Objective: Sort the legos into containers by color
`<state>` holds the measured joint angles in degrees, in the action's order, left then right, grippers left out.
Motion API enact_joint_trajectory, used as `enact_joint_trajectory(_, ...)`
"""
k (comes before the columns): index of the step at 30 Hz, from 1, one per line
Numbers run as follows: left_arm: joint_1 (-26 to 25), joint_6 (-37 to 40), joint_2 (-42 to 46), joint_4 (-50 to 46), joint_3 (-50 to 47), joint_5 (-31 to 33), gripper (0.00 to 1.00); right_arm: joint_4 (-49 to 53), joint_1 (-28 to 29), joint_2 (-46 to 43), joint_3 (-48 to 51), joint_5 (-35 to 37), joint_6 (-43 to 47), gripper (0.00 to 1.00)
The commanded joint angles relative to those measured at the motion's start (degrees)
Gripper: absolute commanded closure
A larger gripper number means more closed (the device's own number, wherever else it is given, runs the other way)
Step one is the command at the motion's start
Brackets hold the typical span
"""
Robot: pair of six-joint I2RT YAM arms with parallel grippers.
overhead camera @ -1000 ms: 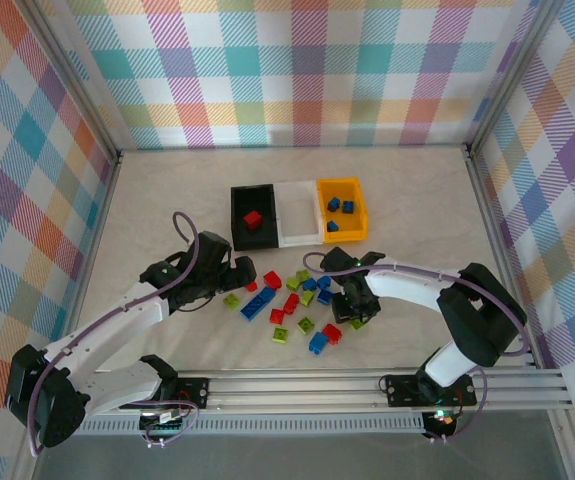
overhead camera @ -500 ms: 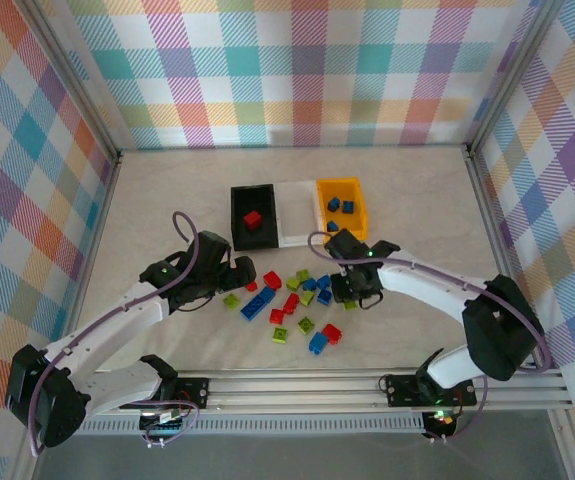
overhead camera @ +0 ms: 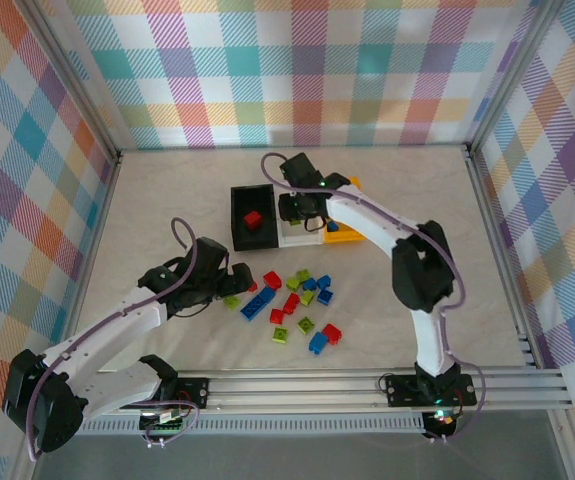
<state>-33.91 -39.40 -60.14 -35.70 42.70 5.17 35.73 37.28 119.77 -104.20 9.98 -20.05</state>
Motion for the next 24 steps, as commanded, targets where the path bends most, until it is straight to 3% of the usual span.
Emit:
enact_joint_trajectory(1,0.4,0.5,0.9,-1.8,-0.5,-0.1,0.00,3.5,-1.6,4.3,-6.7,1.2,0.6,0.62)
enact_joint_trajectory(5,0.4,0.5,1.2,-2.2,-0.8,-0.2,0.00,5.9,-1.8,9.3,-12.1,0.7,0.3,0.49)
enact_joint_trajectory(10,0.5,1.3,1.0,-3.0,-1.0,0.5,0.00,5.3,-2.0,7.8,-11.9,0.4,-0.2,0.29)
enact_joint_trajectory(18,0.4,1.2,-9.1,-0.9,-0.9,-2.3,0.16,-2.2,-1.9,-5.3,4.6,-3.1,-1.1,0.27)
enact_joint_trajectory(24,0.5,-1.8,-17.0,5.3,-0.9,-2.4,0.16,-6.7,-1.8,-14.4,16.6,-4.7,-1.7,0.27)
